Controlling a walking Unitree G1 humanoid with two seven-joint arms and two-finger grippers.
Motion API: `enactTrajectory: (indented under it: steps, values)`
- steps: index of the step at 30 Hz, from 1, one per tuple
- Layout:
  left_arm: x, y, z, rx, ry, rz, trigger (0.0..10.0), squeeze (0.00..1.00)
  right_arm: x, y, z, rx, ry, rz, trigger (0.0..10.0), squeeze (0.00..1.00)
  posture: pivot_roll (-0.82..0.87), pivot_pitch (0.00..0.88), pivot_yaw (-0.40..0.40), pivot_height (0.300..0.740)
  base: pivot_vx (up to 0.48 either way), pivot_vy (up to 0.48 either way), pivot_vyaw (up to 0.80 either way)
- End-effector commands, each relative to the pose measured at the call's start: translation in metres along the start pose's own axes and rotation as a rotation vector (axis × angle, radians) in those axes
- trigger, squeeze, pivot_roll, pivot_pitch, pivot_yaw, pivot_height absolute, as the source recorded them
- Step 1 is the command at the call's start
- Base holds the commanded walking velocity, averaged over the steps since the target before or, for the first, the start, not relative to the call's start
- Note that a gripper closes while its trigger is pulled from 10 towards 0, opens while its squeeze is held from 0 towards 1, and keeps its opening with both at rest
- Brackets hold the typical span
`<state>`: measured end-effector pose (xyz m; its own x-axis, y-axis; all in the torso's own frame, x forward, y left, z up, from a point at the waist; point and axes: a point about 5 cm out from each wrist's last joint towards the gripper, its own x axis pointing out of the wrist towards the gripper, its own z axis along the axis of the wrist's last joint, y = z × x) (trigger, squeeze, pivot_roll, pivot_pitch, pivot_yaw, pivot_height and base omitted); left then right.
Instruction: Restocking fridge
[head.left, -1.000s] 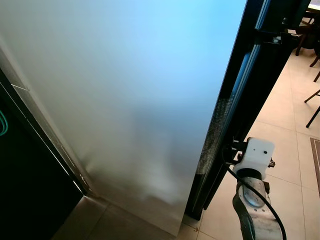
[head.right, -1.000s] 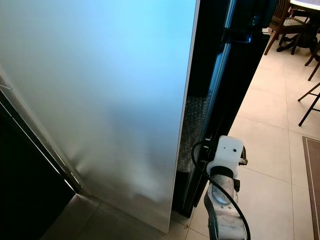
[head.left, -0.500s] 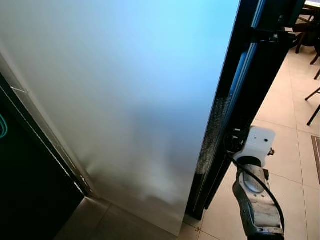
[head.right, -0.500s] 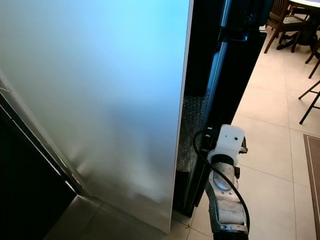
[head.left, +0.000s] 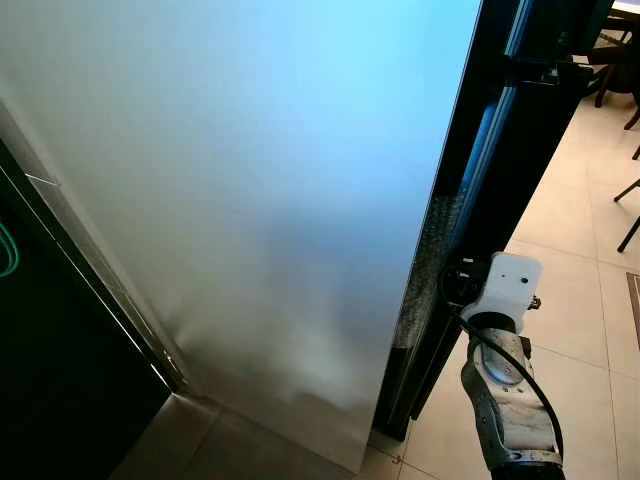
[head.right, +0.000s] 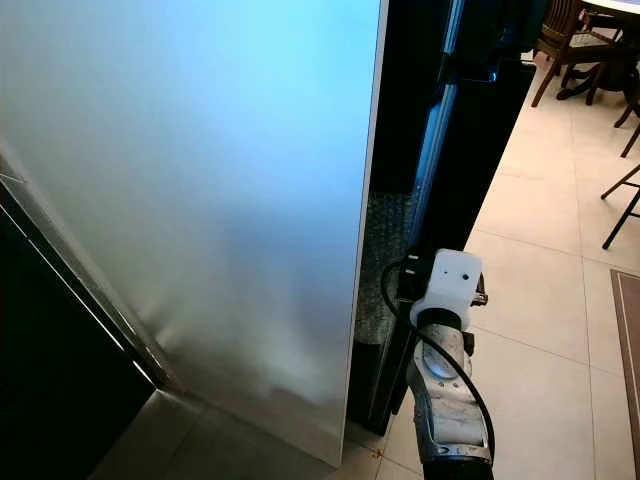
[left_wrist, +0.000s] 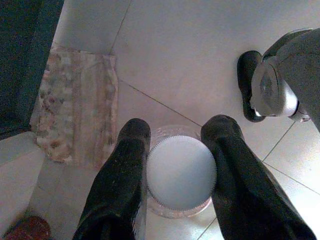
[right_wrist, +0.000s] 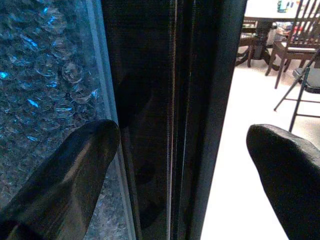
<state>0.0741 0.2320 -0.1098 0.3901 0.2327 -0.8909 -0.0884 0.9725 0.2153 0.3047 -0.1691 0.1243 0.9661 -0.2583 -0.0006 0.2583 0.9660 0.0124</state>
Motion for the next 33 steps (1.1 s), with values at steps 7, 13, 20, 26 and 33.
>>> enactTrajectory:
  steps: [7,13,20,26,33]
  values:
    - [-0.001,0.001,-0.003,0.02,0.007,-0.009,10.0,0.0,0.004,0.011,-0.002,0.055,0.027,0.068,10.0,0.0,-0.07,0.0,0.039,0.74,0.0,0.0,0.0]
    - [-0.001,0.001,-0.003,0.019,0.007,-0.009,10.0,0.0,0.007,0.012,0.0,0.052,0.016,0.067,10.0,0.0,-0.07,0.0,0.04,0.74,0.0,0.0,0.0]
    - [-0.001,0.001,-0.003,0.023,0.005,-0.009,10.0,0.0,0.009,-0.001,0.003,0.042,-0.003,-0.003,10.0,0.0,-0.07,0.0,0.042,0.74,0.0,0.0,0.0]
    - [-0.001,0.002,-0.003,0.03,0.007,-0.008,10.0,0.0,0.005,-0.009,-0.001,0.037,0.006,-0.048,10.0,0.0,-0.07,0.0,0.038,0.74,0.0,0.0,0.0]
    - [-0.001,0.002,-0.004,0.04,0.01,-0.011,10.0,0.0,0.0,-0.01,-0.009,0.039,0.029,-0.053,10.0,0.0,-0.07,0.0,0.045,0.74,0.0,0.0,0.0]
